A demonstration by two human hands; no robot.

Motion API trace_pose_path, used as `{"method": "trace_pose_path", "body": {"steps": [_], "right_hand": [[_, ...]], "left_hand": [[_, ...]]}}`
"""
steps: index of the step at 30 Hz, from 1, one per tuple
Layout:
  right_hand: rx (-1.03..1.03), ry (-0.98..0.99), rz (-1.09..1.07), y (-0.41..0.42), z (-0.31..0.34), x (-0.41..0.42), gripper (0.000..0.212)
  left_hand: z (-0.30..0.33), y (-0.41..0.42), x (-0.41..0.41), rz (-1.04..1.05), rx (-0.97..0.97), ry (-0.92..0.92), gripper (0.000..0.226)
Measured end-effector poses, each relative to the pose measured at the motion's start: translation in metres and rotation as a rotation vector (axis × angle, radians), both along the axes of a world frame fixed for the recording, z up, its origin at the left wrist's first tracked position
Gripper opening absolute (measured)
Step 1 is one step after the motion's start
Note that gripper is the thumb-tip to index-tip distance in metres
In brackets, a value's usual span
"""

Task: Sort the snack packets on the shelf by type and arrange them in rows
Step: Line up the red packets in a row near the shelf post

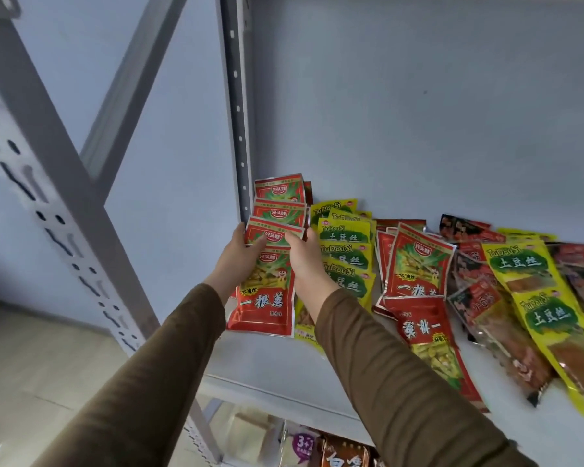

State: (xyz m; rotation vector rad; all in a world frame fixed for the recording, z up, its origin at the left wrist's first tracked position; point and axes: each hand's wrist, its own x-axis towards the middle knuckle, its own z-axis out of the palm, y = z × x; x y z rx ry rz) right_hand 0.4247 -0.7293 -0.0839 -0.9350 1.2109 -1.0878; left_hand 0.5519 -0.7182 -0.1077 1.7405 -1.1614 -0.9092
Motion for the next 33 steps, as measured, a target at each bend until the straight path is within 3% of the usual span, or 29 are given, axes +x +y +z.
{"method": "trace_pose_path", "body": {"steps": [3, 5, 11, 16, 22, 27, 33], "right_hand": [[0.036, -0.035, 0.009, 0.0, -0.01, -0.008, 0.03], [0.04, -0.029, 0.021, 0.002, -0.014, -0.012, 0.028], [-0.013, 0.02, 0.026, -0.017, 0.002, -0.01, 0.028], [-0.001, 0.094, 0.004, -0.034, 0.009, -0.003, 0.029], [0.026, 0.031, -0.079, -0.038, 0.005, -0.009, 0.06], [-0.006, -0.022, -0.049, -0.039, 0.002, -0.014, 0.026], [0.009, 0.01, 0.002, -0.035, 0.004, -0.013, 0.036]], "left_hand": [[-0.005, 0.0, -0.001, -0.036, 0.016, 0.05, 0.045], [-0.009, -0.001, -0.001, -0.067, 0.044, 0.059, 0.035], [0.007, -0.024, 0.004, 0.017, 0.074, 0.107, 0.072], [0.02, -0.053, 0.001, -0.008, 0.094, 0.221, 0.046], [0.019, -0.057, -0.001, -0.019, 0.069, 0.219, 0.037], [0.017, -0.055, -0.003, -0.002, 0.034, 0.201, 0.037], [0.019, -0.052, 0.0, -0.008, 0.024, 0.161, 0.038]]}}
